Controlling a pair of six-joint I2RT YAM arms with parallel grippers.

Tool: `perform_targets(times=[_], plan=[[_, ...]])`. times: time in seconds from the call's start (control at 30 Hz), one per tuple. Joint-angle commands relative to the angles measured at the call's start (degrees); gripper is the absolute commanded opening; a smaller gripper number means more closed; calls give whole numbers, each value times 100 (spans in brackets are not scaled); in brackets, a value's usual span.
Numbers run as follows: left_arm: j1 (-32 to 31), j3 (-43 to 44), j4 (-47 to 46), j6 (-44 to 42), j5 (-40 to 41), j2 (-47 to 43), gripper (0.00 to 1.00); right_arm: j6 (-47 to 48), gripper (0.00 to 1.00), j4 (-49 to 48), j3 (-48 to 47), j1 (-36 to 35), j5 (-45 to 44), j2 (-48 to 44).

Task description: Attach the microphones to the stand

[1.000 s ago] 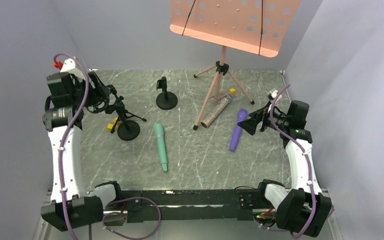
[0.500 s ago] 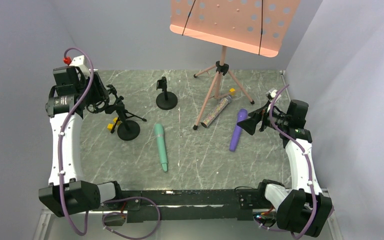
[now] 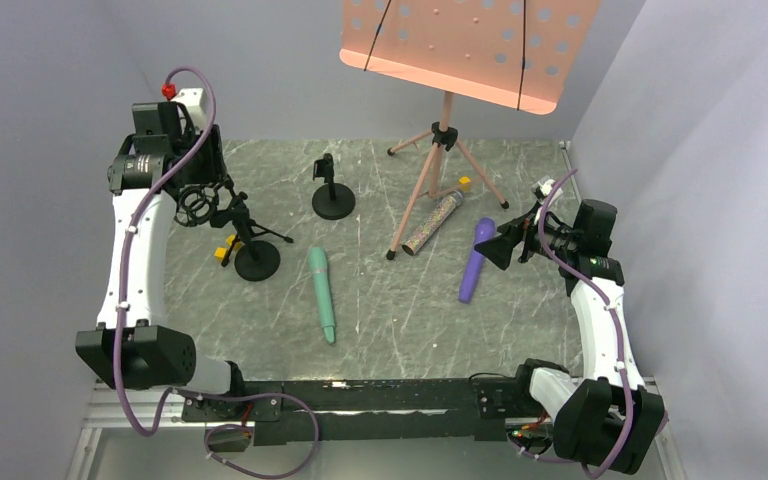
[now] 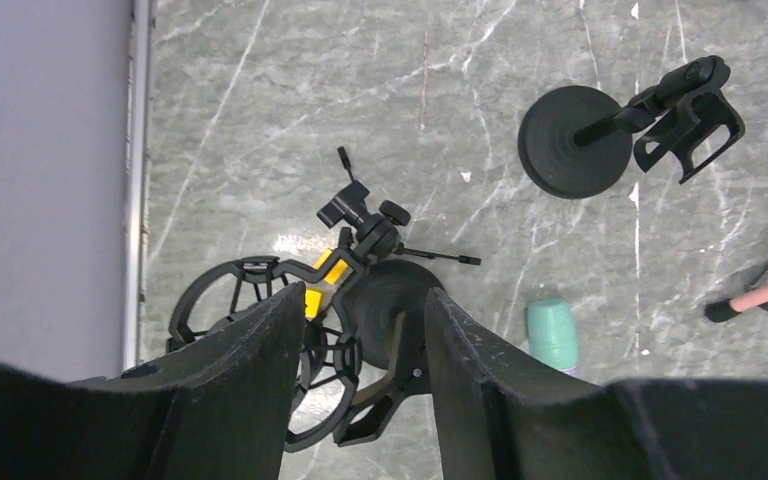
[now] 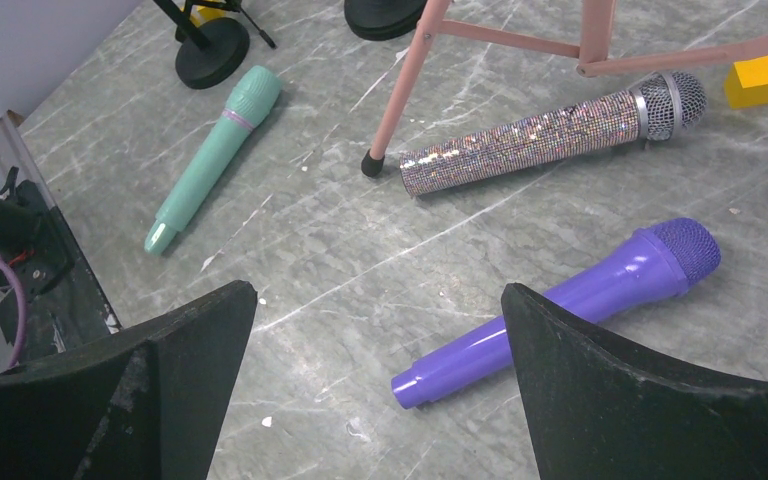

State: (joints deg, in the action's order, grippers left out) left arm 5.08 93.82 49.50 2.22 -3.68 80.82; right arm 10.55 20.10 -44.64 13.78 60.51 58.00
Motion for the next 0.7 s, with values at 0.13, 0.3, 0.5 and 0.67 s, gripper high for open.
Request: perform_targets(times=[0.13,0.3,0.5,0.67], plan=[[-139,22,-39,-1279,88,154,42,132,100,-103,-213,-16,11,-30],[-139,-300,-216,-1827,18,104,41,123,100,-111,-212,-16,22,11],[-139,-203,-230,-2060,87,355,44,96,100,-133,-194,-25,41,86],[-139,-108,-168,-2158,-13,573,45,88,100,-146,-194,-25,20,138]])
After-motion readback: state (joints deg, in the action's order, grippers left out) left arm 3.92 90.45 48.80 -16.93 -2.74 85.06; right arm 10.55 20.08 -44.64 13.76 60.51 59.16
